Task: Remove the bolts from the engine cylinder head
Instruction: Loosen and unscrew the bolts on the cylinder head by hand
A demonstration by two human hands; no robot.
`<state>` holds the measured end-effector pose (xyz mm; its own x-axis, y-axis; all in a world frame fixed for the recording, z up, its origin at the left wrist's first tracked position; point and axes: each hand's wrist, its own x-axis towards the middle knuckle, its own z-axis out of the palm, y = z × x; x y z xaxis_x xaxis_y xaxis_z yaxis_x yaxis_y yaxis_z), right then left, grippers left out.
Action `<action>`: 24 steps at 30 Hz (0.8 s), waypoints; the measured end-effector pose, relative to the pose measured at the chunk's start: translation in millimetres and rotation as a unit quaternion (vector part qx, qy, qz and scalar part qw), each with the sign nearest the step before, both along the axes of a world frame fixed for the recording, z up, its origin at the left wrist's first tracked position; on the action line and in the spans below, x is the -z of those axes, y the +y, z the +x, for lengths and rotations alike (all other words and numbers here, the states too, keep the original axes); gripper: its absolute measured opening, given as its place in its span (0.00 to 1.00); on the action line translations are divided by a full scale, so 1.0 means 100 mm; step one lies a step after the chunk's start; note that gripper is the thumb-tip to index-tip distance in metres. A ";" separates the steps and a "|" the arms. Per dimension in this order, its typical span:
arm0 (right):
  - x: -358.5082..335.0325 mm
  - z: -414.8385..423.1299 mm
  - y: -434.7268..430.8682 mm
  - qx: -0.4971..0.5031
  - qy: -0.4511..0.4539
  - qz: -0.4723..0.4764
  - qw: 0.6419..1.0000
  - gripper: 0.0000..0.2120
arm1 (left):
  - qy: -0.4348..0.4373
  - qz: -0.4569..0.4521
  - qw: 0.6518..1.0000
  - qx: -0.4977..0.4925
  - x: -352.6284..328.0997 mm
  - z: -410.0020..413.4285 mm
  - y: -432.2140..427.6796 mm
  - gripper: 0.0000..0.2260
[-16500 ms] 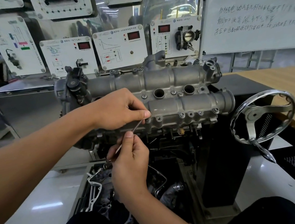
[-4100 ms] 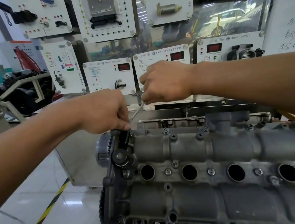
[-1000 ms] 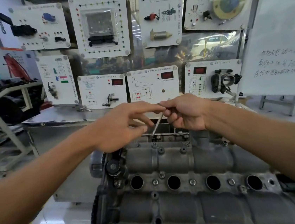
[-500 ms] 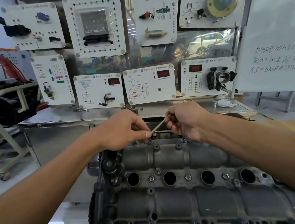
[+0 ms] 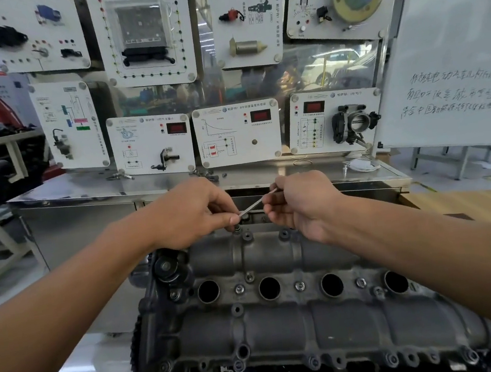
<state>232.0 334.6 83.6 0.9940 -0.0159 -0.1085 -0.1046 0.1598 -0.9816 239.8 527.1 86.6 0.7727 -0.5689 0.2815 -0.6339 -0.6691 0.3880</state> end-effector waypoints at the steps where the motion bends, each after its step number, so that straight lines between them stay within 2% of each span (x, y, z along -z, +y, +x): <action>1: 0.01 -0.01 0.00 0.003 -0.004 0.003 1.000 0.10 | -0.013 0.006 1.000 0.002 0.01 0.00 0.00 0.04; 6: 0.04 0.00 0.02 0.007 -0.023 -0.008 1.000 0.09 | -0.042 0.000 0.999 0.006 0.03 -0.02 0.00 0.05; 15: -0.14 0.20 0.02 -0.072 -0.047 -0.171 0.981 0.09 | -0.015 0.003 1.000 -0.021 0.01 -0.03 -0.02 0.04; 24: -0.31 0.42 0.17 -0.139 -0.110 -0.345 0.922 0.14 | -0.011 -0.003 0.999 -0.034 0.02 -0.03 -0.06 0.06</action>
<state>273.6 352.1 114.9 0.9671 0.2518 0.0365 0.1653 -0.5127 -0.8425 236.5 521.4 84.8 0.8027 -0.5141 0.3023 -0.5961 -0.7081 0.3784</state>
